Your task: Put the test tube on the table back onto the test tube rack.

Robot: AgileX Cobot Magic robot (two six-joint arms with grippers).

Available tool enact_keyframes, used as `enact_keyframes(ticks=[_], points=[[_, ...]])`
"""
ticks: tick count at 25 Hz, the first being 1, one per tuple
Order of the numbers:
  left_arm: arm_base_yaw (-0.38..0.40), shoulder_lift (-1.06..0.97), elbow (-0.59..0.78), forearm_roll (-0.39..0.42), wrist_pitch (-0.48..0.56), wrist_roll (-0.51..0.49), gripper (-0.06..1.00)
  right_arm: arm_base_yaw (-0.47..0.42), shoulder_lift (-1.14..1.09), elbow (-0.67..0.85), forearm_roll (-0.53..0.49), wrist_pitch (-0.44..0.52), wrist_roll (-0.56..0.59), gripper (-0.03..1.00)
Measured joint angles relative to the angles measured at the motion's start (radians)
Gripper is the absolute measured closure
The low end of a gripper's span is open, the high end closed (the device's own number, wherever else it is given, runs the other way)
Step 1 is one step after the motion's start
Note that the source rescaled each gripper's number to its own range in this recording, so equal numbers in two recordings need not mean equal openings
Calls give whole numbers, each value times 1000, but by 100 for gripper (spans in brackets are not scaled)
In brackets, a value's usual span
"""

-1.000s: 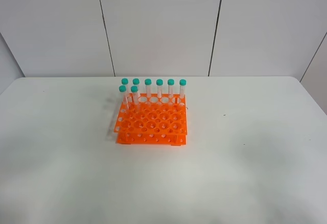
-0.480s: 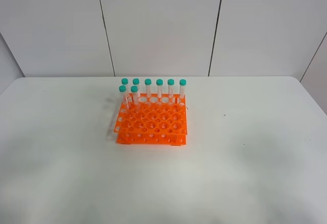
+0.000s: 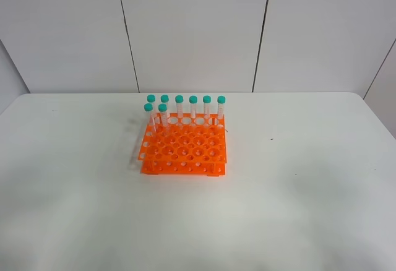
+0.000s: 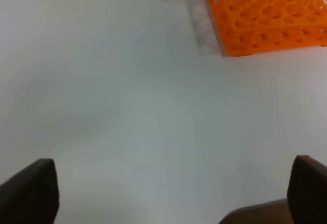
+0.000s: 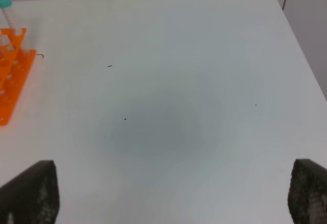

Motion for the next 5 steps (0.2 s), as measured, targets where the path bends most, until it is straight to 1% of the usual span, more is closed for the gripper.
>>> enact_keyframes(ticks=[5], points=[[0,0,0,0,0,0,-5,0,0,0,0,0,0,-3]])
